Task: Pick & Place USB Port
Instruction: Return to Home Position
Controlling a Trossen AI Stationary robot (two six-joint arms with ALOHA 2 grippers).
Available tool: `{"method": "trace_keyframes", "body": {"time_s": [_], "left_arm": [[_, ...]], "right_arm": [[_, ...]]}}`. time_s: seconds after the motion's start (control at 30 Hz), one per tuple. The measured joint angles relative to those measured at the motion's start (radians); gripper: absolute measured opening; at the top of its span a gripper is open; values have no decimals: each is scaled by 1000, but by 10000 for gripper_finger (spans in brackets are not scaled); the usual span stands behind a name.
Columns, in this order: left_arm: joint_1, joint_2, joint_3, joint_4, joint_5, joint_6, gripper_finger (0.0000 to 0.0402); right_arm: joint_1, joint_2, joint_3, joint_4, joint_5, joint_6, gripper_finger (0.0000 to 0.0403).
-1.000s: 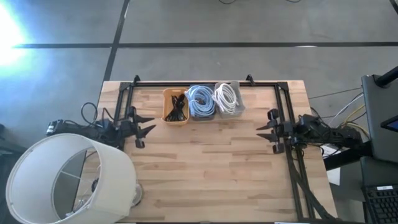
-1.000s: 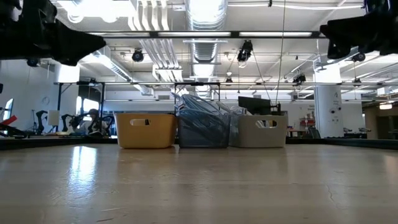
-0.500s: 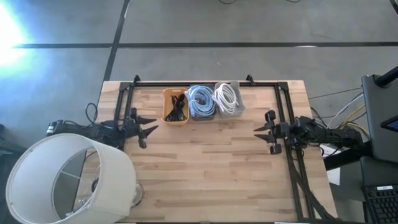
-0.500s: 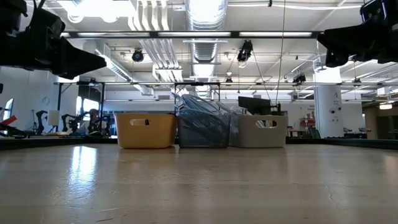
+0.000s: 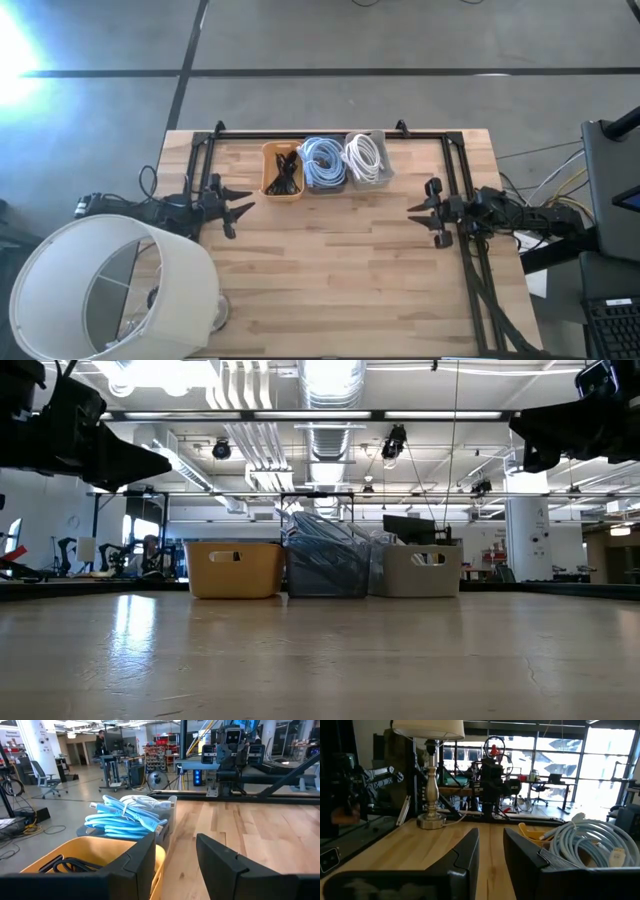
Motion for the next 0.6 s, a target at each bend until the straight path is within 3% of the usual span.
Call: {"method": "trace_keyframes", "body": {"time_s": [0.6], "left_arm": [[0,0,0,-7,0,0,147]], "right_arm": [[0,0,0,0,0,0,83]]}}
